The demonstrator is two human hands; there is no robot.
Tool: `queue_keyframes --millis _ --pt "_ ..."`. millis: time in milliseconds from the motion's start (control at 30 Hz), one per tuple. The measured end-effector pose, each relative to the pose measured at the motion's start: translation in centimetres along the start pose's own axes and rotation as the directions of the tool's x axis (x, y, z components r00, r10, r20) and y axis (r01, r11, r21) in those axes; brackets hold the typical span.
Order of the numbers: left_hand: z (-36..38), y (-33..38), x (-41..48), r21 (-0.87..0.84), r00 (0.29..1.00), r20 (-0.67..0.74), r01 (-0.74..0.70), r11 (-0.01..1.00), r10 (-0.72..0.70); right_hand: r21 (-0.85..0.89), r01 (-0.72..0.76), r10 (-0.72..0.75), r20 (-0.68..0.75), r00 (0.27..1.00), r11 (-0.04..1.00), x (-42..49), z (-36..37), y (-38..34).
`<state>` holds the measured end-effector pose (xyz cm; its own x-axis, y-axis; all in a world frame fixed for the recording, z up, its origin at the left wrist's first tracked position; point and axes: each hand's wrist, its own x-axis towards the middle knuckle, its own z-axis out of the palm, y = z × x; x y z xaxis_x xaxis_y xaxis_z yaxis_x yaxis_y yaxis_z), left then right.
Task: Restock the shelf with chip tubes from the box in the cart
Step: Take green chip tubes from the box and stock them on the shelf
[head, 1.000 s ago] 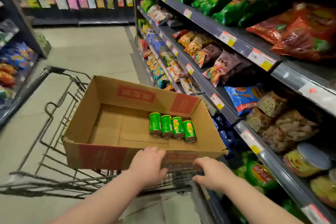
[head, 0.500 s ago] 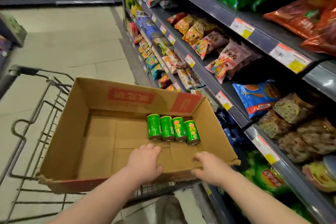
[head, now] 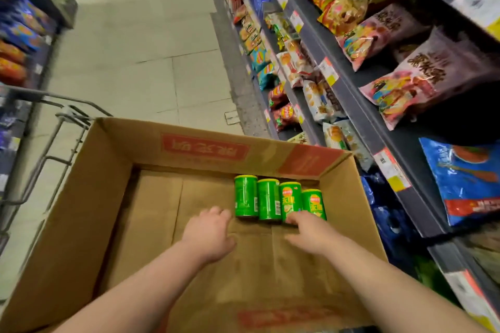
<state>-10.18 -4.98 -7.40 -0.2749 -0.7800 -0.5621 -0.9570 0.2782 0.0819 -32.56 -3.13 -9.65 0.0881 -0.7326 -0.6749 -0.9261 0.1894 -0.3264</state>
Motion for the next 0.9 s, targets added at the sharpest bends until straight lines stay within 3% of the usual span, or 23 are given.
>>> queue_keyframes --millis 200,533,700,900 --pt "0.6 0.6 4.6 -0.035 0.994 0.102 0.052 0.998 -0.048 0.019 -0.009 0.007 0.081 0.997 1.000 5.8 0.0 0.8" --pt "2.8 0.2 9.2 -0.298 0.958 0.242 0.224 0.928 -0.154 0.200 -0.087 0.062 0.128 0.990 0.976 11.7 1.9 1.1" --pt "2.7 0.7 11.2 -0.477 0.943 0.242 0.321 0.818 -0.229 0.358 -0.186 0.152 0.121 0.981 0.915 13.6 3.0 0.7" --pt "3.4 0.9 13.4 -0.667 0.881 0.285 0.465 0.582 -0.377 0.493 -0.233 0.233 0.063 0.970 0.838 14.3 4.1 0.3"
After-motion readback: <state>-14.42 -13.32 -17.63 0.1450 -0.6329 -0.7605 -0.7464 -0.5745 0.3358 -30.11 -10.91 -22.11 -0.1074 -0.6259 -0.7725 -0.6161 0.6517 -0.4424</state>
